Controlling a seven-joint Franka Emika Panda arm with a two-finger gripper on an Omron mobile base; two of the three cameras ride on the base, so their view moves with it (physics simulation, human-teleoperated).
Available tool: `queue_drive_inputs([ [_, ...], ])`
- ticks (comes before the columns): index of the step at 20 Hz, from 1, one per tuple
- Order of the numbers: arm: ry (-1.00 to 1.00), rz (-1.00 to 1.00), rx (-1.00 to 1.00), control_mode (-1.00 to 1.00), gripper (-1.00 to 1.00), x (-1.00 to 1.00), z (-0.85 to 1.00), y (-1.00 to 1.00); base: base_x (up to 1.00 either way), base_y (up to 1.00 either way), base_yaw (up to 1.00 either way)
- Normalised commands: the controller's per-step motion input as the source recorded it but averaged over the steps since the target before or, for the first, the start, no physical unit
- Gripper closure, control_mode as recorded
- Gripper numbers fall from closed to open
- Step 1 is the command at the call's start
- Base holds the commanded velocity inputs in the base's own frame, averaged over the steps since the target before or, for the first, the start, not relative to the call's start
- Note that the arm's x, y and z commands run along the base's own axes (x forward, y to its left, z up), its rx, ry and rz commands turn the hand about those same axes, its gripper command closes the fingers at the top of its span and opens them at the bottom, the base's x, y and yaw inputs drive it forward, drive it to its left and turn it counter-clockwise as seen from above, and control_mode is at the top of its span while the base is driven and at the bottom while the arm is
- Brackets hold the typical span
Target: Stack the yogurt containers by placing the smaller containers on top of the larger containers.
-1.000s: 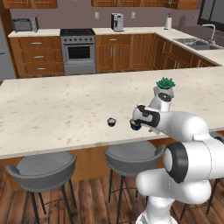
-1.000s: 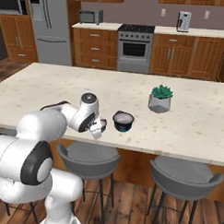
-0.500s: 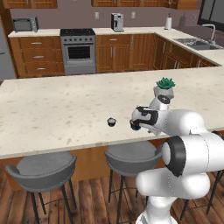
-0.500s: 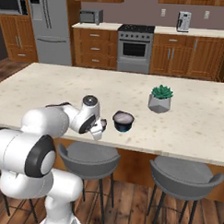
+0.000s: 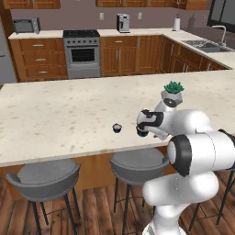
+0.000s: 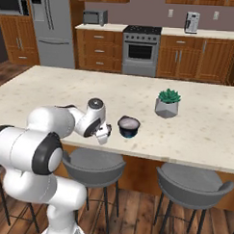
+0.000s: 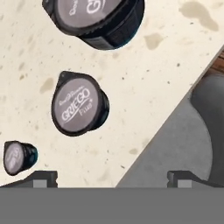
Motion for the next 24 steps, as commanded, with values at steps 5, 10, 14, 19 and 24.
queue_drive_inputs([
  [5, 0.0, 0.0, 0.0, -1.0, -1.0, 0.24, -0.12, 0.0, 0.0, 0.0, 0.0],
  [10, 0.0, 0.0, 0.0, -1.0, -1.0, 0.23, -0.14, 0.0, 0.0, 0.0, 0.0],
  [14, 0.0, 0.0, 0.0, -1.0, -1.0, 0.18, -0.17, -0.03, 0.0, 0.0, 0.0],
  [19, 0.0, 0.0, 0.02, -1.0, -1.0, 0.1, -0.14, -0.1, 0.0, 0.0, 0.0],
  [24, 0.0, 0.0, 0.03, -1.0, -1.0, 0.08, -0.11, -0.1, 0.0, 0.0, 0.0],
])
